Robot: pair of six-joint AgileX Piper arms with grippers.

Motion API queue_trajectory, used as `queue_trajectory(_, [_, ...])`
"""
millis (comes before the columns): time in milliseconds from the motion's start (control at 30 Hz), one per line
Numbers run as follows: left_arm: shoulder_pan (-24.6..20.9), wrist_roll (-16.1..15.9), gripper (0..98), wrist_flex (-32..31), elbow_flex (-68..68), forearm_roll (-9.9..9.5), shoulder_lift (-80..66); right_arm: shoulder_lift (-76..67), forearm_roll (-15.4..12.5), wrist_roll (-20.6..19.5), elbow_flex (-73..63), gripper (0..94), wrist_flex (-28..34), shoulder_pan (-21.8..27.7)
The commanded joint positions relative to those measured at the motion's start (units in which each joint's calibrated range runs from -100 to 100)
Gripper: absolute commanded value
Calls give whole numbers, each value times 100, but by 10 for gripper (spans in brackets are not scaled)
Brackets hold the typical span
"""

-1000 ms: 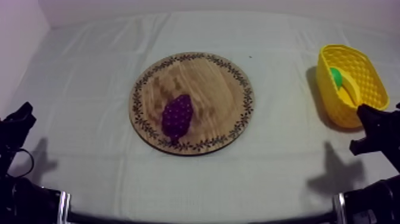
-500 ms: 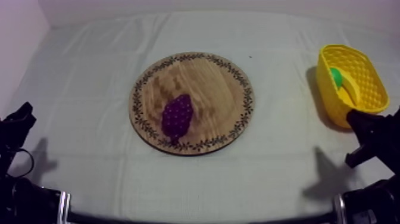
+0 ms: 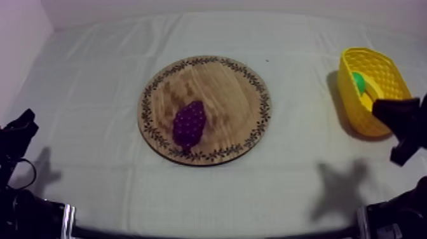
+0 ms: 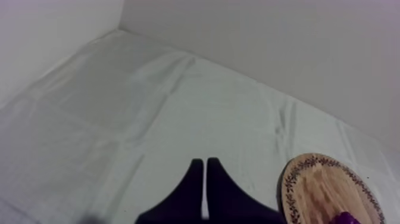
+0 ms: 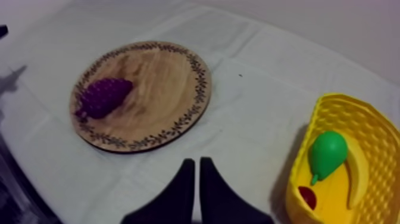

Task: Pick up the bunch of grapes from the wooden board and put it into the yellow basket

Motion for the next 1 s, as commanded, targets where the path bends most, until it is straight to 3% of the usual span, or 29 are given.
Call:
queue_trajectory(0, [2,-1,0,-1,-4,1,2,1342,4,-411,-1761,4,624,-134])
queue_trajectory(133, [2,-1,0,-1,-4,1,2,2660,-86,-614,-3418,4,1781,-303])
queue_trajectory(267, [2,-1,0,-1,-4,1,2,3896,-184,-803,-4585,4,2479,-496])
queue_trajectory(533, [2,-1,0,-1,-4,1,2,5893,-299,-1258,-6195,4,3081,-835])
queue_trajectory(967, [2,-1,0,-1,-4,1,2,8402,-209,-1945,-8832,6,4002,-1235])
